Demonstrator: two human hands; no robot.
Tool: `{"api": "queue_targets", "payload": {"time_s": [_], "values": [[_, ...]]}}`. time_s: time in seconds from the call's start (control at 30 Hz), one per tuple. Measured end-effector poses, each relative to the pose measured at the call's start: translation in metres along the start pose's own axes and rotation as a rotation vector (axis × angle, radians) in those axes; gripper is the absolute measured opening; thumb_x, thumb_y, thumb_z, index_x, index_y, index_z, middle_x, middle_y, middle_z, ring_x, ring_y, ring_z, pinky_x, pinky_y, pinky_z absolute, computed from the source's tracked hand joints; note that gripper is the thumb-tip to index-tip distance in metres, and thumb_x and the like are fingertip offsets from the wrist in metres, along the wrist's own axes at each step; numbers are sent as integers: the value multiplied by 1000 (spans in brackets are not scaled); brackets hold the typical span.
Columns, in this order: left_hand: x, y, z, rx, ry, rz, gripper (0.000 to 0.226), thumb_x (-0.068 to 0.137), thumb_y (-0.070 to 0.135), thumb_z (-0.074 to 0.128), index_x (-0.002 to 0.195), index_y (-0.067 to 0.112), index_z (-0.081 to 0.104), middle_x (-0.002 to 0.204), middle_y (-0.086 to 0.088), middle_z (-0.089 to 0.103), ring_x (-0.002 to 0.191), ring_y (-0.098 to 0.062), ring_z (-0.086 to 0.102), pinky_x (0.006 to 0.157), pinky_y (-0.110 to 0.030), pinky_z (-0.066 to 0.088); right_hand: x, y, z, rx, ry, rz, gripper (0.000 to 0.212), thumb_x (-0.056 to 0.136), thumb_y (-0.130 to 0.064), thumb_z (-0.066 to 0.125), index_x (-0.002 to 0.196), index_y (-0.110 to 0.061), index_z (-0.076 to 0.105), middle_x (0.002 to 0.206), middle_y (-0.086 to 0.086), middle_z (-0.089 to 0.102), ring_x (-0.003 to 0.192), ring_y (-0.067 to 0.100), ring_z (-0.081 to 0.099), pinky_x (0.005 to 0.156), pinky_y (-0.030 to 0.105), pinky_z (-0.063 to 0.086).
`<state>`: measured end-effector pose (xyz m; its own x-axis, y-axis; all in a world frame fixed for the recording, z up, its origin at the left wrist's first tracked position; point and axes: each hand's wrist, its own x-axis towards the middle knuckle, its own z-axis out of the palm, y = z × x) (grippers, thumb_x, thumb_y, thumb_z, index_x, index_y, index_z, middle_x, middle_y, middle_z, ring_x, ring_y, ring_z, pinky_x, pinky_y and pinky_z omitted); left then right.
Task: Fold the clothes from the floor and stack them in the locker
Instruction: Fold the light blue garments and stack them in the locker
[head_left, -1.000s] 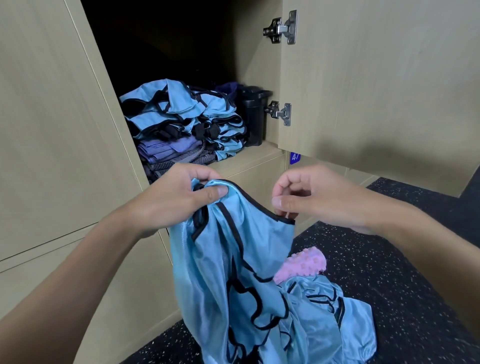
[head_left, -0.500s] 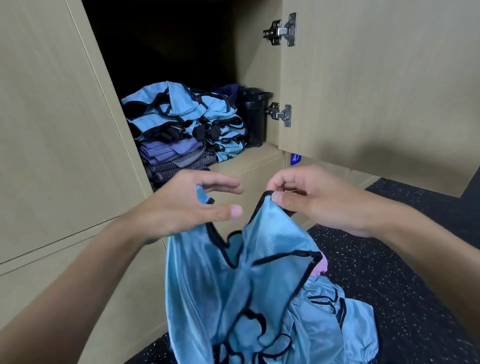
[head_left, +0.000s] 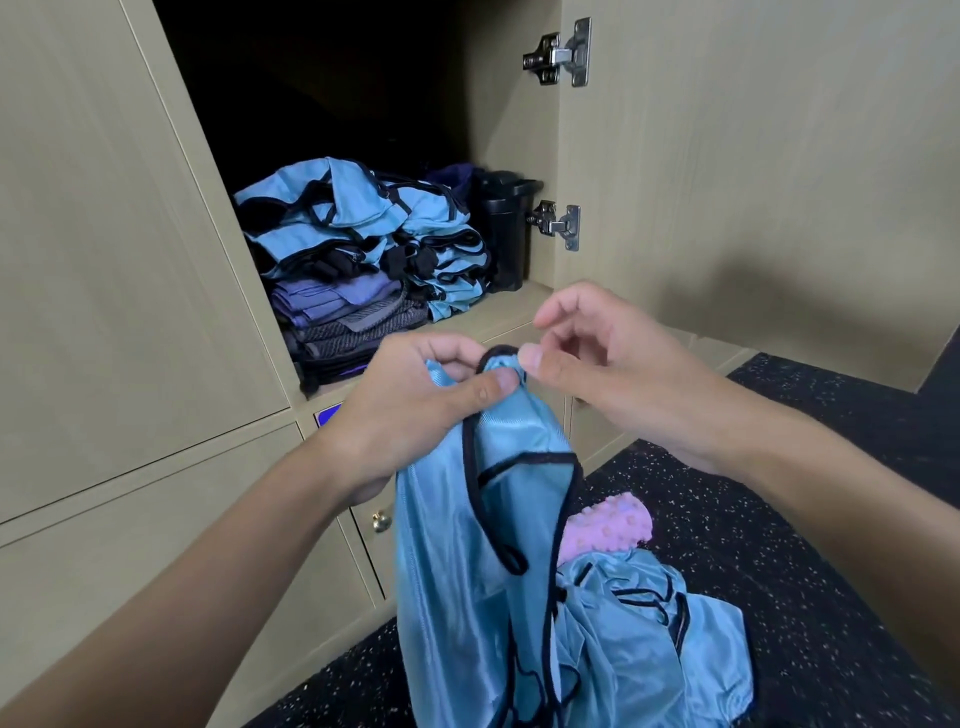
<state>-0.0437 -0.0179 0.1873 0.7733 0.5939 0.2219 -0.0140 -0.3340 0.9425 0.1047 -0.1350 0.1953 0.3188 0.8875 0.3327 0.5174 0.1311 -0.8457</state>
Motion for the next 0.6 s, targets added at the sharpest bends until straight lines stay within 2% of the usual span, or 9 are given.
{"api": "queue_targets", "payload": {"time_s": [0.07, 0.1, 0.17, 0.23, 0.33, 0.43, 0.47, 0.53, 0.6], "values": [[2, -1, 0, -36, 126, 18, 12, 85, 15, 75, 74, 12, 70, 77, -15, 72, 67, -21, 60, 67, -32, 50, 0, 1, -3, -68, -49, 46, 43, 76, -48, 72, 103, -19, 57, 83, -7, 59, 60, -6, 47, 62, 12, 41], [3, 0, -1, -49, 183, 25, 14, 85, 16, 76, 73, 13, 69, 77, -17, 72, 66, -22, 60, 67, -34, 50, -1, 3, -3, -112, -92, 60, 40, 74, -49, 73, 97, -20, 58, 81, -9, 61, 63, -4, 50, 64, 14, 41], [4, 1, -1, -62, 251, 33, 15, 85, 16, 76, 72, 15, 69, 80, -20, 73, 65, -22, 63, 67, -35, 53, -2, 7, 0, -179, -130, 65, 20, 83, -33, 75, 85, -19, 60, 71, -11, 60, 58, -2, 48, 60, 14, 38], [4, 2, -2, -50, 273, 36, 16, 85, 17, 77, 72, 16, 68, 75, -17, 73, 60, -18, 62, 63, -31, 53, 0, 12, 2, -192, -76, 56, 15, 89, -19, 70, 79, -18, 60, 64, -10, 56, 52, -1, 43, 54, 14, 34], [4, 2, -3, -20, 266, 12, 18, 83, 21, 78, 72, 15, 65, 55, 7, 61, 47, -5, 52, 51, -18, 45, 1, 8, 0, -180, 32, 9, 12, 91, -6, 64, 81, -13, 64, 69, -1, 62, 57, 1, 45, 57, 18, 38], [5, 0, -5, 30, 256, -16, 24, 81, 29, 80, 69, 14, 66, 60, 10, 56, 55, -8, 52, 64, -24, 45, 1, 5, -3, -173, 84, 2, 20, 93, 1, 55, 88, -10, 71, 81, 10, 70, 66, 9, 53, 70, 40, 50], [5, -1, -6, 37, 257, -21, 26, 82, 30, 80, 69, 12, 66, 63, 7, 57, 59, -11, 53, 68, -28, 45, 0, 4, -4, -180, 85, 3, 26, 94, 1, 53, 89, -13, 73, 80, 9, 71, 66, 12, 54, 69, 42, 50], [4, 0, -8, 23, 261, -33, 27, 83, 31, 79, 69, 12, 65, 68, 3, 58, 65, -14, 54, 74, -34, 45, -1, 3, -4, -195, 64, 6, 34, 96, 2, 48, 91, -19, 75, 74, 4, 70, 64, 14, 52, 62, 35, 45], [4, 1, -8, -2, 247, -45, 25, 83, 31, 79, 69, 15, 65, 74, -4, 60, 68, -18, 56, 76, -37, 46, -1, 2, -4, -199, 49, 9, 36, 97, 2, 45, 97, -19, 75, 74, -6, 69, 64, 11, 52, 64, 27, 43]]}}
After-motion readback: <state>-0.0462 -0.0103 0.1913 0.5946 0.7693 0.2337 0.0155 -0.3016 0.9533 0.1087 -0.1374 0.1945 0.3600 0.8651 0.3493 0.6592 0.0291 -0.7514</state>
